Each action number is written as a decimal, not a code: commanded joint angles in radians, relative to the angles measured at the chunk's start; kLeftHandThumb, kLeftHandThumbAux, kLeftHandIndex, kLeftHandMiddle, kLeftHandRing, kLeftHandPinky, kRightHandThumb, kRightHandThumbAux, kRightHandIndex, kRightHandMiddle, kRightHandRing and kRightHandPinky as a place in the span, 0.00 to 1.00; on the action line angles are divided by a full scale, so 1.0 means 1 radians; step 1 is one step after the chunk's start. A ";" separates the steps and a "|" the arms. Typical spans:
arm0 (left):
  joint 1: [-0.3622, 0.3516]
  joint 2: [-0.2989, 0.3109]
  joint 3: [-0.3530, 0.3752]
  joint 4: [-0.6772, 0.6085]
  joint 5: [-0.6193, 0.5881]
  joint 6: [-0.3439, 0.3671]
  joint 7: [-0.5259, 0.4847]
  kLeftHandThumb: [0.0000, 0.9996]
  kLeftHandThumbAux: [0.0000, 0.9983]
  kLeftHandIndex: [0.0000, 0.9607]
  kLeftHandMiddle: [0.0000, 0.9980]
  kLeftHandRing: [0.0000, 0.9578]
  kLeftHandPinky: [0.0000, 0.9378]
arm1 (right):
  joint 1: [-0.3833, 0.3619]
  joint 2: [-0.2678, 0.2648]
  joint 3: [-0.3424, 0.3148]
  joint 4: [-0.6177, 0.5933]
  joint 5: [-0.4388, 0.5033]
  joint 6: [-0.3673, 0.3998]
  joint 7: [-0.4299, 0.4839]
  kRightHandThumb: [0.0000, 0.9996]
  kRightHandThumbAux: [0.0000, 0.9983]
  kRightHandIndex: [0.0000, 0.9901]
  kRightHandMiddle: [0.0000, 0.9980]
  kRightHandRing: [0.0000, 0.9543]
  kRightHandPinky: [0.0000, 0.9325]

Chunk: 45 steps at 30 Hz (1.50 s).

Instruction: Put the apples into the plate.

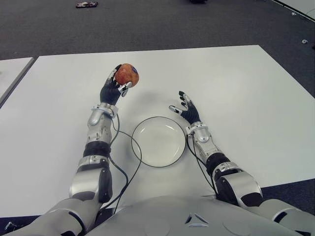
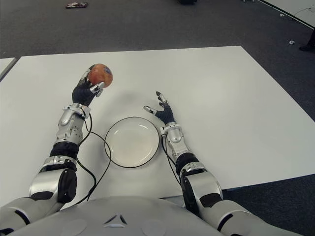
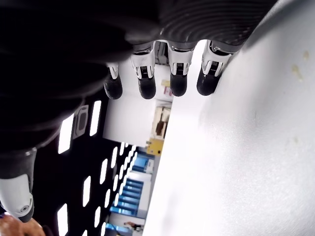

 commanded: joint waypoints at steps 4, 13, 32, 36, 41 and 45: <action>0.043 -0.019 0.000 -0.114 -0.030 0.055 -0.005 0.75 0.70 0.46 0.88 0.93 0.96 | 0.027 0.001 0.004 0.035 -0.005 0.048 0.012 0.07 0.58 0.00 0.00 0.00 0.00; 0.084 -0.029 -0.019 -0.230 -0.032 0.100 -0.015 0.75 0.70 0.46 0.88 0.93 0.96 | 0.026 -0.003 0.006 0.036 -0.008 0.044 0.013 0.07 0.57 0.00 0.00 0.00 0.00; 0.272 -0.004 -0.247 -0.598 0.254 -0.067 0.002 0.74 0.70 0.46 0.88 0.92 0.93 | 0.022 -0.004 0.009 0.039 -0.013 0.043 0.014 0.06 0.57 0.00 0.00 0.00 0.01; 0.299 0.014 -0.278 -0.625 0.332 -0.119 0.018 0.74 0.70 0.46 0.88 0.92 0.92 | 0.021 -0.004 0.008 0.039 -0.012 0.043 0.015 0.06 0.57 0.00 0.00 0.00 0.01; 0.330 0.063 -0.329 -0.616 0.447 -0.231 0.011 0.74 0.70 0.46 0.88 0.91 0.92 | 0.017 -0.002 0.007 0.041 -0.009 0.052 0.022 0.07 0.58 0.00 0.00 0.00 0.01; 0.324 0.086 -0.360 -0.537 0.493 -0.324 0.015 0.74 0.70 0.46 0.87 0.91 0.92 | 0.014 -0.001 0.007 0.044 -0.010 0.057 0.020 0.06 0.58 0.00 0.00 0.00 0.01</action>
